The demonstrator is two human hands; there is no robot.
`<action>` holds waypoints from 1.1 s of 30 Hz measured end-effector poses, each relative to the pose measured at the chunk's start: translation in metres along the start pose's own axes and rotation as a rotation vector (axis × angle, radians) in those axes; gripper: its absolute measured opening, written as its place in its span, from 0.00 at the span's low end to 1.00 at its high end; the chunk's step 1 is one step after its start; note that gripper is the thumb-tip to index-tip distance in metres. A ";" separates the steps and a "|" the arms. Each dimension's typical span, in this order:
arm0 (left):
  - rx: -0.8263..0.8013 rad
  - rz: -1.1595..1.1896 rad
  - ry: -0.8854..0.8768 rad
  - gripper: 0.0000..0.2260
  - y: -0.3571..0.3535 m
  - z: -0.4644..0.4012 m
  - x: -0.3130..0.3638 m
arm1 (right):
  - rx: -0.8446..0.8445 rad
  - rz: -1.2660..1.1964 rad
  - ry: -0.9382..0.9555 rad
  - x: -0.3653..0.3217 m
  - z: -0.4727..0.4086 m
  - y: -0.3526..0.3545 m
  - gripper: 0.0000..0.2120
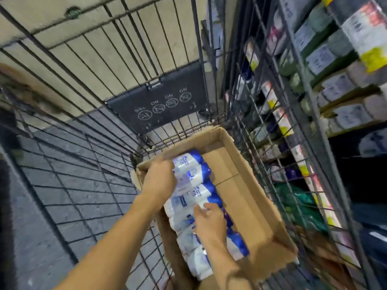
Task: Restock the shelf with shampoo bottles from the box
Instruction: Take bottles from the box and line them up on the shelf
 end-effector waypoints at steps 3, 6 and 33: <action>-0.068 -0.109 -0.095 0.14 -0.005 -0.033 -0.010 | 0.146 -0.046 0.076 -0.017 -0.017 -0.022 0.11; -0.208 -0.172 -0.185 0.25 -0.026 -0.053 -0.027 | 0.265 -0.049 0.066 -0.035 -0.048 -0.032 0.22; -0.355 0.128 0.047 0.20 -0.059 -0.047 -0.070 | 0.002 0.182 0.189 -0.052 -0.080 -0.060 0.43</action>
Point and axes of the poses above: each hand's wrist, its own z-axis away from the middle knuckle, its own y-axis out of the back of the hand, x = y × z, the point moved 4 cm from there along -z, towards the middle knuckle, and after that the axes turned 14 degrees about -x, right-handed, at the moved point
